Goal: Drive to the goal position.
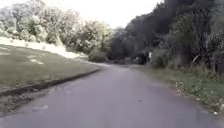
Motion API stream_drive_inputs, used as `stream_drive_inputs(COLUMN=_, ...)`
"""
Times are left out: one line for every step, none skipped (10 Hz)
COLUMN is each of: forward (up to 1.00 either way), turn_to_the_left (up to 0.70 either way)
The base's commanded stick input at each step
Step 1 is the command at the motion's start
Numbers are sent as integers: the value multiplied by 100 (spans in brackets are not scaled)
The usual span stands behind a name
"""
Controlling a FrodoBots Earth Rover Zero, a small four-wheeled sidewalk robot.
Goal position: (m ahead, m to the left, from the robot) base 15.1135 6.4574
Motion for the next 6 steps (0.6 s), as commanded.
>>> stream_drive_inputs(forward=100, turn_to_the_left=0)
stream_drive_inputs(forward=100, turn_to_the_left=0)
stream_drive_inputs(forward=100, turn_to_the_left=0)
stream_drive_inputs(forward=100, turn_to_the_left=0)
stream_drive_inputs(forward=100, turn_to_the_left=0)
stream_drive_inputs(forward=100, turn_to_the_left=0)
